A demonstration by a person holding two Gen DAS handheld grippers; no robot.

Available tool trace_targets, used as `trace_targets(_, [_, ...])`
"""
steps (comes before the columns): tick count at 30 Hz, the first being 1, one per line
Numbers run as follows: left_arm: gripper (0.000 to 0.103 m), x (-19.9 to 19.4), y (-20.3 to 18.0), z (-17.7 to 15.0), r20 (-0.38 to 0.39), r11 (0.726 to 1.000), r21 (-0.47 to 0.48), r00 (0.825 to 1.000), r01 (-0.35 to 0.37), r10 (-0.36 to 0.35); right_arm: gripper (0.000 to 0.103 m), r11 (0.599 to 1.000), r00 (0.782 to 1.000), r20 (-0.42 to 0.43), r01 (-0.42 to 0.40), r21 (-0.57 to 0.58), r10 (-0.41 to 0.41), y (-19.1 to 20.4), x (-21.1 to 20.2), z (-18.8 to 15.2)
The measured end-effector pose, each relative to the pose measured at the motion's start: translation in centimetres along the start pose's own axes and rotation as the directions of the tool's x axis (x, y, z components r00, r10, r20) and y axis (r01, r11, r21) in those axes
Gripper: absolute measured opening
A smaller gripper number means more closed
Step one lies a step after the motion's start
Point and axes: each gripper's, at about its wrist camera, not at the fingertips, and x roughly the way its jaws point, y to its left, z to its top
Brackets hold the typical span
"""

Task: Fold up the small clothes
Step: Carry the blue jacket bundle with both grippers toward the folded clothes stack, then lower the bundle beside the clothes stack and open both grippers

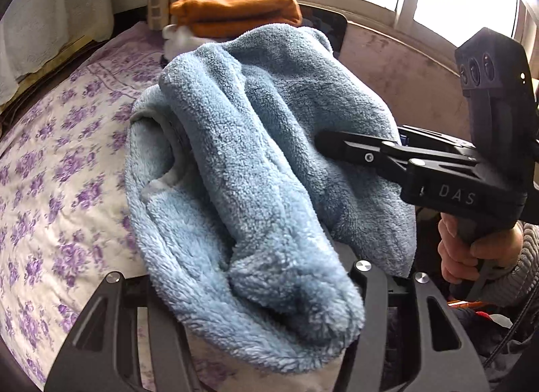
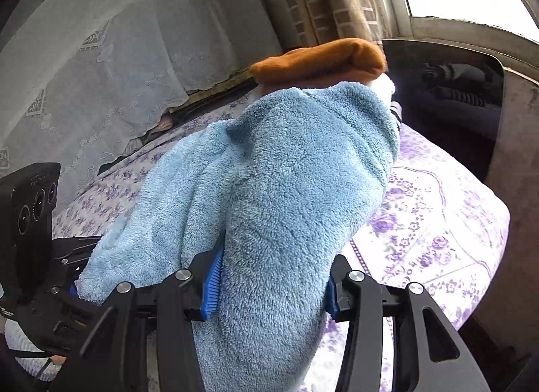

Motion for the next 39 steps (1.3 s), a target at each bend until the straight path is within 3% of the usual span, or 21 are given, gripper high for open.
trace_targets(8, [0.053,1.2,-1.8,-0.6,-0.030,0.999,0.008,0.999,-0.036,0.036,0.048,0.997,0.999,-0.021,-0.046,0.058,0.047,-1.8,0.7,-0.8])
trace_targets(14, [0.054,2.5,-1.0,-0.6,-0.066,0.999,-0.038,0.998,-0.003,0.000,0.049,0.993,0.996,-0.062,-0.059,0.102,0.065,-3.2,1.9,-1.3])
trace_targets(22, [0.064,3.2,0.5,-1.0,-0.076,0.997,-0.079,0.997,0.012,-0.018,0.052,0.991,0.995,-0.074,-0.064,0.116,0.073,-4.2,3.1,-1.7])
trace_targets(29, [0.074,1.1,2.2,-1.5,-0.032,0.992,-0.127,0.999,-0.025,0.021,0.057,0.992,0.995,-0.070,-0.063,0.110,0.071,-4.6,3.4,-1.9])
trace_targets(36, [0.075,-1.2,3.5,-1.3,0.024,0.984,-0.175,0.998,-0.046,0.051,0.060,0.991,0.995,-0.070,-0.061,0.120,0.070,-4.9,3.3,-2.1])
trace_targets(39, [0.075,-2.7,3.6,-0.8,0.069,0.979,-0.183,0.993,-0.085,0.099,0.061,0.990,0.995,-0.071,-0.058,0.126,0.067,-5.2,3.3,-2.2])
